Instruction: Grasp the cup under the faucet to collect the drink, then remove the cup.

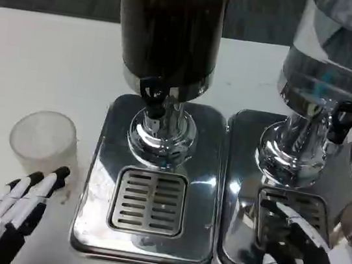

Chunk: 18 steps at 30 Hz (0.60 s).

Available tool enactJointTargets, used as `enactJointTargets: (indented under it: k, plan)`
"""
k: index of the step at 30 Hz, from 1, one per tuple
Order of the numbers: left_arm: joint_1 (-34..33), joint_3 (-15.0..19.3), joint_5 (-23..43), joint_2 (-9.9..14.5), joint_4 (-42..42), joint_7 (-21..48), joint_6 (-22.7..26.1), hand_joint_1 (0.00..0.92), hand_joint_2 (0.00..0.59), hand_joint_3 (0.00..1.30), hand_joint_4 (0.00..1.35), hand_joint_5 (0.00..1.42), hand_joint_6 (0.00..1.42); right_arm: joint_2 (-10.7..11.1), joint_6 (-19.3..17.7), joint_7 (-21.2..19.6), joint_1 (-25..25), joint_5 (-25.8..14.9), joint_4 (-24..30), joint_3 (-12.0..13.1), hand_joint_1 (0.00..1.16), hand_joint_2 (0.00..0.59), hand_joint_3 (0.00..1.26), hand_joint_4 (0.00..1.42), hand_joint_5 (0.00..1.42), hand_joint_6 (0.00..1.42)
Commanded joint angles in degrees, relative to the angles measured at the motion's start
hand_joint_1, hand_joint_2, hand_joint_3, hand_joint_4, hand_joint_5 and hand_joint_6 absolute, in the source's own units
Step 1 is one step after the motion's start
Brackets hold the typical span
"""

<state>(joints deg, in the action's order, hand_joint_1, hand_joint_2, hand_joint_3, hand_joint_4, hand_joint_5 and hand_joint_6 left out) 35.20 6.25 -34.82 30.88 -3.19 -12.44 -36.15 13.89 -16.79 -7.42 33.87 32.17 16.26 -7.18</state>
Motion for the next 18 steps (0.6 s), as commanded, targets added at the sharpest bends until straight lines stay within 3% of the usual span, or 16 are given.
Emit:
enactJointTargets:
  k: [1,9,18]
  plan:
    - [0.15,0.9,0.93,0.95,1.15,0.39,-1.52,0.0,0.095,0.0,0.0,0.0,0.0,-0.2,-0.08,-0.54,0.06,0.7,1.43,-0.11,0.44,0.586,0.21,0.15,0.13,0.25]
    - [-1.19,1.41,1.57,2.27,3.54,0.81,-3.2,0.0,0.097,0.0,0.0,0.0,0.0,-0.78,-0.02,-0.93,0.1,1.65,1.11,-0.79,0.44,0.586,0.21,0.15,0.13,0.25]
    - [-1.17,1.38,1.47,2.13,3.74,1.04,-3.79,0.0,0.098,0.0,0.0,0.0,0.0,-0.78,-0.03,-0.99,0.46,1.42,1.15,-0.52,0.44,0.586,0.21,0.15,0.13,0.25]
